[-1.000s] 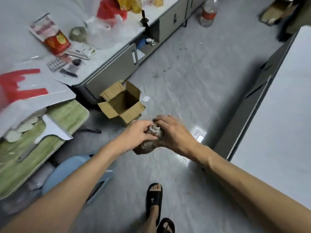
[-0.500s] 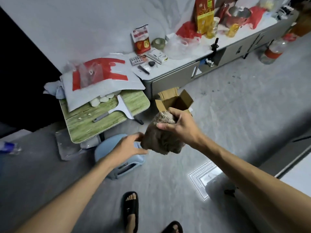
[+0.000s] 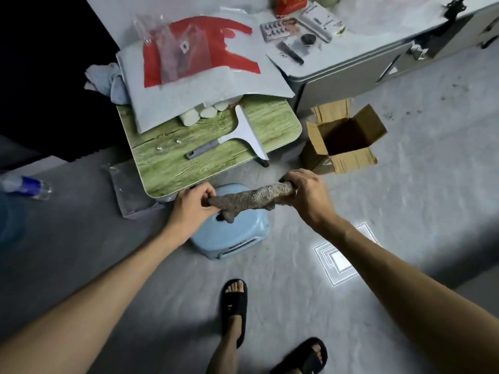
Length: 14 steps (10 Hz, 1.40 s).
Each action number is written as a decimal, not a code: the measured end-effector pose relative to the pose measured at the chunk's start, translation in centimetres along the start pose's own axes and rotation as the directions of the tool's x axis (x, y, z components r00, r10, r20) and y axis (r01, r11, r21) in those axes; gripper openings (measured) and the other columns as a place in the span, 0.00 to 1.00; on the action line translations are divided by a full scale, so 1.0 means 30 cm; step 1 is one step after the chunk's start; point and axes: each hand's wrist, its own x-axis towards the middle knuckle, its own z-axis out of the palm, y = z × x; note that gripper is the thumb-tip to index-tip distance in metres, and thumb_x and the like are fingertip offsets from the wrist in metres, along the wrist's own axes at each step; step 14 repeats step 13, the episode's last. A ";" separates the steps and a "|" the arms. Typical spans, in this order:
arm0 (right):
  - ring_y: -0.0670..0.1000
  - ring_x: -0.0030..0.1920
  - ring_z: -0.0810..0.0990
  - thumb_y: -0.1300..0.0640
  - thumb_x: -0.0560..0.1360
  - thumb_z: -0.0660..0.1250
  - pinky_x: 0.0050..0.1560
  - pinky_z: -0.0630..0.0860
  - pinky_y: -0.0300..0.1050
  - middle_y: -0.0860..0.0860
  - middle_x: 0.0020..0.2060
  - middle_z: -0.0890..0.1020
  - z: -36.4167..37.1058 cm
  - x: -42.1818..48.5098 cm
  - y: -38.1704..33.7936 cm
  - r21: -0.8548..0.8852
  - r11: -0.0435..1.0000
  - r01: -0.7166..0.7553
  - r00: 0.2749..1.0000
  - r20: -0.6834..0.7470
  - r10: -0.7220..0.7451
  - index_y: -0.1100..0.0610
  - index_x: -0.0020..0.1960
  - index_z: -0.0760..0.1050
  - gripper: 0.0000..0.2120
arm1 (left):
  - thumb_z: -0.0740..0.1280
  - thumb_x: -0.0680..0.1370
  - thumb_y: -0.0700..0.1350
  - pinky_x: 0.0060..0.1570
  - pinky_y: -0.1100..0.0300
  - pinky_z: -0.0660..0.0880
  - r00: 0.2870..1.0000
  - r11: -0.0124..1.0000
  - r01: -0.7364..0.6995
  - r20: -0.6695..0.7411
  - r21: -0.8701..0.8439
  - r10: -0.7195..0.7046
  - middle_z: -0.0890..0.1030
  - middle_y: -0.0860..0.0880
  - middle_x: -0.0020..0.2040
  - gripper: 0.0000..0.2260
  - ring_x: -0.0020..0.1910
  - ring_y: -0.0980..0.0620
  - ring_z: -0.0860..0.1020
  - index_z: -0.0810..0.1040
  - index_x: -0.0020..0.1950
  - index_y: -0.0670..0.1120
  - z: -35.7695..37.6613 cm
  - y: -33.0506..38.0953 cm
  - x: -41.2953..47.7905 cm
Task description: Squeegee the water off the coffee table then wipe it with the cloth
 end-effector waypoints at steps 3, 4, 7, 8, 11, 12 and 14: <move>0.54 0.37 0.76 0.54 0.69 0.73 0.39 0.74 0.49 0.54 0.36 0.80 0.474 0.022 0.149 0.180 0.923 -0.340 0.914 0.295 0.279 0.56 0.45 0.71 0.13 | 0.76 0.69 0.39 0.34 0.64 0.64 0.954 0.976 0.190 0.213 0.110 -0.209 0.75 0.53 0.31 0.09 0.33 0.53 0.72 0.78 0.45 0.43 0.178 -0.420 0.015; 0.55 0.43 0.78 0.56 0.70 0.73 0.44 0.74 0.48 0.57 0.42 0.82 0.588 0.123 0.182 0.211 0.889 -0.407 0.883 0.342 0.323 0.58 0.50 0.73 0.13 | 0.75 0.69 0.40 0.39 0.60 0.68 0.926 0.957 0.280 0.242 0.081 -0.291 0.77 0.51 0.34 0.09 0.36 0.52 0.73 0.77 0.46 0.44 0.213 -0.528 0.075; 0.55 0.49 0.82 0.52 0.77 0.66 0.49 0.80 0.51 0.55 0.53 0.83 1.116 0.417 0.343 0.303 0.823 -0.480 0.877 0.200 0.438 0.55 0.65 0.71 0.18 | 0.68 0.73 0.31 0.52 0.54 0.74 0.827 0.820 0.562 0.054 -0.109 -0.559 0.81 0.37 0.49 0.16 0.52 0.40 0.80 0.75 0.59 0.38 0.422 -0.953 0.419; 0.56 0.53 0.81 0.52 0.76 0.66 0.55 0.78 0.52 0.56 0.56 0.82 1.151 0.412 0.364 0.248 0.843 -0.477 0.878 0.173 0.446 0.56 0.64 0.71 0.19 | 0.68 0.73 0.34 0.58 0.52 0.73 0.821 0.820 0.571 0.046 -0.038 -0.569 0.81 0.39 0.57 0.18 0.57 0.41 0.79 0.74 0.63 0.40 0.433 -0.989 0.432; 0.57 0.50 0.80 0.57 0.76 0.66 0.47 0.72 0.42 0.57 0.55 0.81 0.770 0.349 0.275 -0.115 0.896 -0.429 0.822 0.361 0.440 0.56 0.59 0.77 0.13 | 0.70 0.74 0.42 0.54 0.59 0.72 0.893 0.952 0.238 0.342 0.191 -0.292 0.83 0.45 0.55 0.11 0.56 0.45 0.80 0.78 0.56 0.45 0.314 -0.608 0.472; 0.57 0.52 0.79 0.56 0.76 0.65 0.48 0.73 0.43 0.57 0.54 0.82 0.568 0.295 0.216 -0.185 0.904 -0.386 0.808 0.406 0.428 0.56 0.57 0.78 0.11 | 0.70 0.75 0.44 0.50 0.61 0.71 0.877 0.980 0.076 0.456 0.181 -0.153 0.84 0.47 0.52 0.10 0.53 0.48 0.80 0.78 0.55 0.46 0.259 -0.395 0.462; 0.56 0.51 0.79 0.57 0.76 0.64 0.47 0.73 0.43 0.56 0.51 0.83 0.283 0.163 0.140 -0.219 0.880 -0.422 0.786 0.394 0.475 0.57 0.54 0.78 0.09 | 0.68 0.75 0.45 0.41 0.62 0.72 0.835 0.970 -0.081 0.546 0.229 -0.060 0.82 0.51 0.48 0.10 0.46 0.51 0.79 0.77 0.55 0.48 0.183 -0.082 0.405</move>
